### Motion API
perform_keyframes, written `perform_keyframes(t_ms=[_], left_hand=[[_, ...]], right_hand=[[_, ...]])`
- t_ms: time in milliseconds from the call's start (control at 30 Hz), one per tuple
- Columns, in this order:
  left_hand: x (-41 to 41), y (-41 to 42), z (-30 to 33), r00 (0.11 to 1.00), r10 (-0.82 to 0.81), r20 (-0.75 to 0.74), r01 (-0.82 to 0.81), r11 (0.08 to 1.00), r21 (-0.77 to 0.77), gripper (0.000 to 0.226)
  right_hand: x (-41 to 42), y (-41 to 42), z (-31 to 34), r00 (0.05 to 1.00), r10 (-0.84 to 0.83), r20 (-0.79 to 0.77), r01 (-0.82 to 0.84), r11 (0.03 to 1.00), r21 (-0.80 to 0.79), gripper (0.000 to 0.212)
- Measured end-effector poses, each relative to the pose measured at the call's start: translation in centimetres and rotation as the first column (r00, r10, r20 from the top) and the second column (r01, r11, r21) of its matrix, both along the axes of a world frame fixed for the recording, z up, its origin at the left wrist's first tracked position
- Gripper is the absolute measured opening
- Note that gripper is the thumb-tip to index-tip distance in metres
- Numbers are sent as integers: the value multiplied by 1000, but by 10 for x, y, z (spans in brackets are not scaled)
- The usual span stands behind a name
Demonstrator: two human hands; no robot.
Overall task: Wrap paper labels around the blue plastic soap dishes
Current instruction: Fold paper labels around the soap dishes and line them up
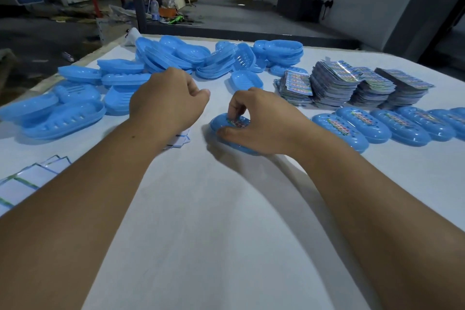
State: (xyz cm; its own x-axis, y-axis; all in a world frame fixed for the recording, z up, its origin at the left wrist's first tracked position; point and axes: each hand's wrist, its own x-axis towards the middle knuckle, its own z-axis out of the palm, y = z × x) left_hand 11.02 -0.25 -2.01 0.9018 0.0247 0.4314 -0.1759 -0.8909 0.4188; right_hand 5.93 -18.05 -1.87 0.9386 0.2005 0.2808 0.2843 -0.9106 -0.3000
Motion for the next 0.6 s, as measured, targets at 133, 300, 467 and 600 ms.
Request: perform_keyframes(t_ms=[133, 300, 467, 600], left_hand=[[2, 1, -2, 1000, 4, -12, -4, 1000, 6, 28], [3, 1, -4, 999, 0, -37, 1, 1000, 20, 29], [3, 2, -5, 999, -4, -42, 5, 1000, 25, 28], [3, 1, -5, 999, -7, -53, 9, 999, 40, 27]], right_hand=[[-1, -6, 3, 995, -93, -23, 91, 994, -65, 35], [1, -10, 4, 981, -196, -9, 195, 977, -86, 34], [2, -11, 3, 967, -252, -31, 250, 966, -68, 34], [1, -16, 6, 961, -272, -45, 268, 960, -76, 32]])
